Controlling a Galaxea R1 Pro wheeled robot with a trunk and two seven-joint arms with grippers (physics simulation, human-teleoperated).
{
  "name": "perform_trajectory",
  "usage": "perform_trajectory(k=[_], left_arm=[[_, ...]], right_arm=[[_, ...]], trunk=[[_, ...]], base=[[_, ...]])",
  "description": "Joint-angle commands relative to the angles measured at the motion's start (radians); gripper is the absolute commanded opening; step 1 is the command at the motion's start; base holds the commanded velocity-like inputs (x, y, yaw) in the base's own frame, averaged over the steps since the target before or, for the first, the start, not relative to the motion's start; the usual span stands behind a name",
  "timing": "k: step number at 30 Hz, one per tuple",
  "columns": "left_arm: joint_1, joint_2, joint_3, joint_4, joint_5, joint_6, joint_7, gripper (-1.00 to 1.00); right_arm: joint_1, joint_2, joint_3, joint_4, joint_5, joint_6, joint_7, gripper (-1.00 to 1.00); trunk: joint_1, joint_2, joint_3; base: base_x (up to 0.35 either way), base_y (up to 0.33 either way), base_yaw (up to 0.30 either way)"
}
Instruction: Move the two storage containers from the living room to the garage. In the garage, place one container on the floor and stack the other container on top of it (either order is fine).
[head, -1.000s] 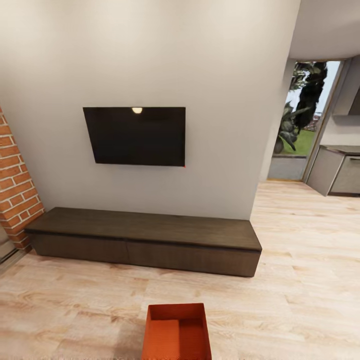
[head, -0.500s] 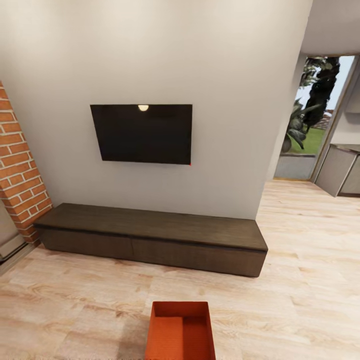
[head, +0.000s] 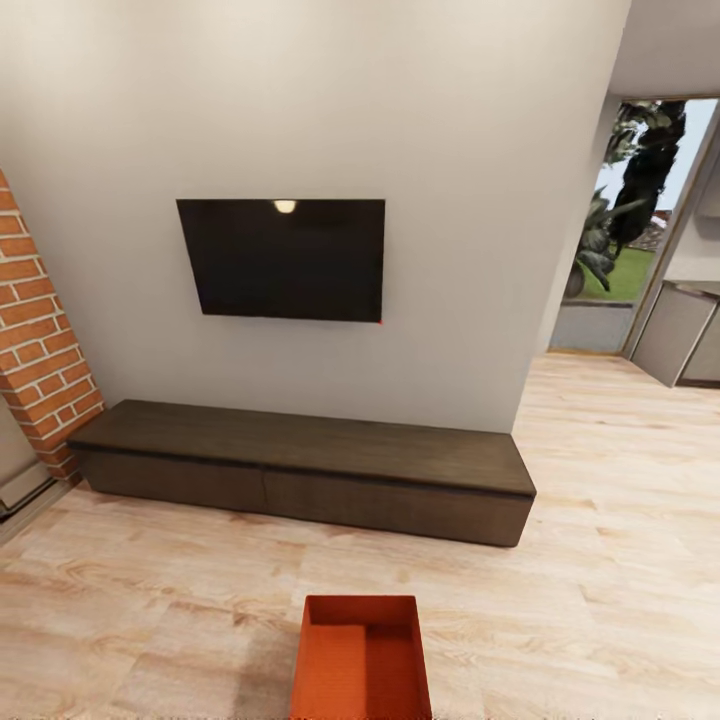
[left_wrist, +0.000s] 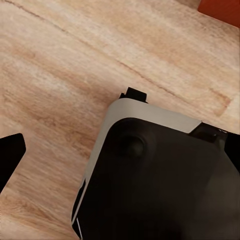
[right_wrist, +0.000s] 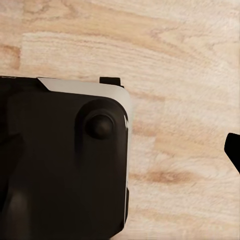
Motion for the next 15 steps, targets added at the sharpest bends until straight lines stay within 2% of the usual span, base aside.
perform_trajectory(k=[1,15], left_arm=[[-0.001,0.000,0.007,0.001,0.000,-0.003,0.001,1.00],[-0.001,0.000,0.007,0.001,0.000,-0.003,0.001,1.00]], right_arm=[[-0.001,0.001,0.008,0.003,-0.007,-0.005,0.000,1.00],[-0.001,-0.003,0.008,0.003,-0.007,-0.005,0.000,1.00]], trunk=[[0.000,-0.001,-0.003],[0.000,-0.001,-0.025]], base=[[0.000,0.000,0.000],[0.000,0.000,0.000]])
